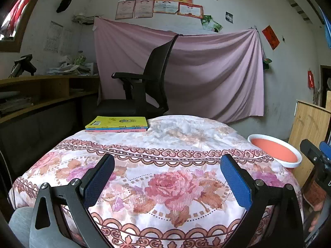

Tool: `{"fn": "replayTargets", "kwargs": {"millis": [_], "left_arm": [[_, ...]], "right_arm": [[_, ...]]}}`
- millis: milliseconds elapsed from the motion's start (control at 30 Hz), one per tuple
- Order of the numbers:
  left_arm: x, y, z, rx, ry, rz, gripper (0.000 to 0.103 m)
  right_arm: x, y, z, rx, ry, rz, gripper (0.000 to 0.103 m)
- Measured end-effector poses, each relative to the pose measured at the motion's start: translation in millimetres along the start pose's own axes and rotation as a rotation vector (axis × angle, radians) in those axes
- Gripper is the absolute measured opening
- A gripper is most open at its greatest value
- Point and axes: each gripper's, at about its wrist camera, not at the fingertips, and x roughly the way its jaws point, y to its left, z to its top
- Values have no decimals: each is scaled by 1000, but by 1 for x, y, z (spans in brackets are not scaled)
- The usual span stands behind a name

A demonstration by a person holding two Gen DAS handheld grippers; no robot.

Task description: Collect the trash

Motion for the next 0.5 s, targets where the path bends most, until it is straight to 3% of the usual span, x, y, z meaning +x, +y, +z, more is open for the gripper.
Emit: {"fn": "replayTargets", "kwargs": {"millis": [500], "left_arm": [[1, -5, -6, 9, -21, 20, 100]], "right_arm": [[8, 0, -4, 6, 37, 1, 103]]}}
